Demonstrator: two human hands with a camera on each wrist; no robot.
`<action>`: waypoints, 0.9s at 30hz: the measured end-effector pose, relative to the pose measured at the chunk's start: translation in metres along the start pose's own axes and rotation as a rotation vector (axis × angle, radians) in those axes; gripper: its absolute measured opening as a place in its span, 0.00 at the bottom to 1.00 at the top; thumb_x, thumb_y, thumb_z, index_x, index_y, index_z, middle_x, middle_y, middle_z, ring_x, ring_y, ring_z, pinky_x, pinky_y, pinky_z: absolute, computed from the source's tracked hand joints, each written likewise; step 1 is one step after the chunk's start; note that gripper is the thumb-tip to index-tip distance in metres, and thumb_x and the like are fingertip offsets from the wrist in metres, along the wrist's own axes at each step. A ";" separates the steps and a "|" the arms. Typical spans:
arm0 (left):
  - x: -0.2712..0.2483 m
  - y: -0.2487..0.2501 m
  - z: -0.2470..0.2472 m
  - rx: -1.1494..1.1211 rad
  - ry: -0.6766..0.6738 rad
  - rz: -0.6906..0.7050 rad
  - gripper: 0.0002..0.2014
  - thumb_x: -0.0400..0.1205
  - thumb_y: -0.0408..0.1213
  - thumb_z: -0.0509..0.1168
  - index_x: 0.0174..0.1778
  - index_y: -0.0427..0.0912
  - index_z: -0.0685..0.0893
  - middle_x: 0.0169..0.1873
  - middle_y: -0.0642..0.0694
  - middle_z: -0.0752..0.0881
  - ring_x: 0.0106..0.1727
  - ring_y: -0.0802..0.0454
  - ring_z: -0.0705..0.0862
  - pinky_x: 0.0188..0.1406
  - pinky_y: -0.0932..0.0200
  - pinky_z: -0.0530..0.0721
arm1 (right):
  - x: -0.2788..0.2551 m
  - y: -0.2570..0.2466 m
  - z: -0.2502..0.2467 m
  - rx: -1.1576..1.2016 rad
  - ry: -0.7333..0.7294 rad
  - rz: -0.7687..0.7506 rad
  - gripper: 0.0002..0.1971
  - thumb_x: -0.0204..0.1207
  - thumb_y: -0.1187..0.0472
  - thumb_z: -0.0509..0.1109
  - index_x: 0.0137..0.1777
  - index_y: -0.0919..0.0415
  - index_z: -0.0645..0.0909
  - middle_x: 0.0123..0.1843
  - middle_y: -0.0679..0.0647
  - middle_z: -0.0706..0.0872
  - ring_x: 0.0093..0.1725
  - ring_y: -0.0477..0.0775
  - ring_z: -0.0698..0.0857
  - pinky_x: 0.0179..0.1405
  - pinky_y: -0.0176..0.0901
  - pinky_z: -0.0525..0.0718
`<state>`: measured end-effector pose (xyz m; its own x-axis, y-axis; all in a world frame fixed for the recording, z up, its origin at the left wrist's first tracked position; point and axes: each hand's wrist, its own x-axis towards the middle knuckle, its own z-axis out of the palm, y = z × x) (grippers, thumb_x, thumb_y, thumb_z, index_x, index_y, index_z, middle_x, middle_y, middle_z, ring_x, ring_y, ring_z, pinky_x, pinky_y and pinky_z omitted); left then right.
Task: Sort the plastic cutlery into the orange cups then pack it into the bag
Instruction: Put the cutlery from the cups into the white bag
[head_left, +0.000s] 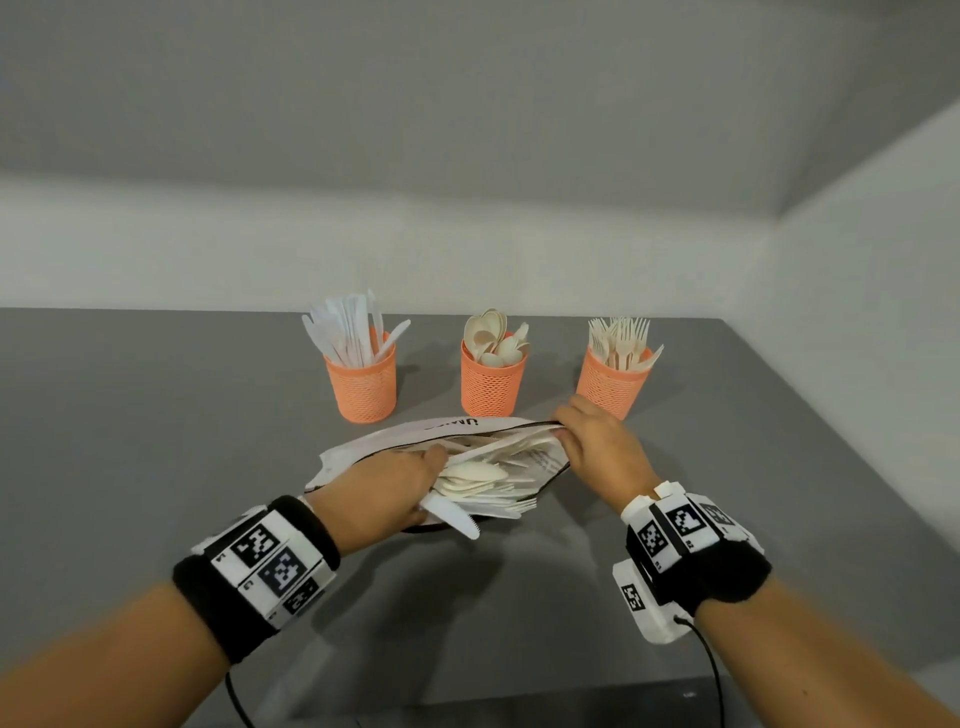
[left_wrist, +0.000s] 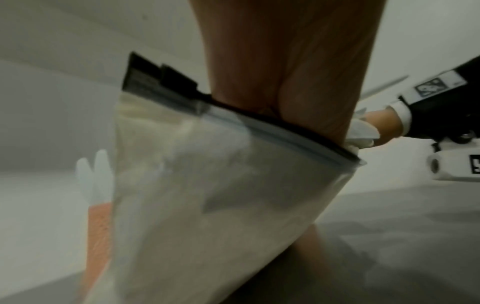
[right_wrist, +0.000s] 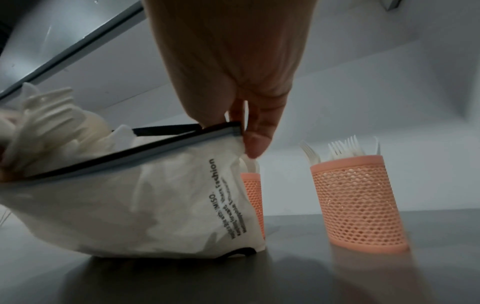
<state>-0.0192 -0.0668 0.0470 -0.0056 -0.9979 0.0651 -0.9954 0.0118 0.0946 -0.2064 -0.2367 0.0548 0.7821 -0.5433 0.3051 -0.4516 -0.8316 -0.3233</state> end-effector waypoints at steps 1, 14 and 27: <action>-0.002 0.001 0.001 0.014 0.007 0.007 0.20 0.80 0.49 0.63 0.63 0.43 0.69 0.54 0.47 0.86 0.52 0.49 0.85 0.50 0.58 0.80 | -0.002 0.000 0.002 -0.025 0.002 -0.018 0.08 0.76 0.70 0.64 0.50 0.67 0.83 0.45 0.62 0.82 0.45 0.62 0.81 0.36 0.45 0.73; -0.011 -0.003 -0.014 -0.525 0.244 -0.061 0.13 0.73 0.44 0.64 0.49 0.41 0.77 0.38 0.49 0.82 0.39 0.56 0.79 0.36 0.75 0.72 | -0.011 0.007 0.011 0.147 -0.048 -0.013 0.07 0.75 0.74 0.60 0.50 0.68 0.75 0.44 0.61 0.81 0.40 0.56 0.76 0.41 0.50 0.75; 0.007 0.022 -0.017 -1.372 0.292 -0.302 0.02 0.73 0.29 0.68 0.37 0.34 0.82 0.30 0.41 0.85 0.35 0.51 0.85 0.43 0.61 0.85 | -0.008 -0.031 -0.005 0.235 0.300 -0.298 0.09 0.77 0.67 0.57 0.49 0.62 0.80 0.44 0.55 0.83 0.44 0.46 0.78 0.43 0.31 0.76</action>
<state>-0.0396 -0.0725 0.0663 0.3727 -0.9265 0.0520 -0.0775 0.0247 0.9967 -0.2005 -0.2072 0.0671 0.6886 -0.3234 0.6490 -0.0907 -0.9264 -0.3654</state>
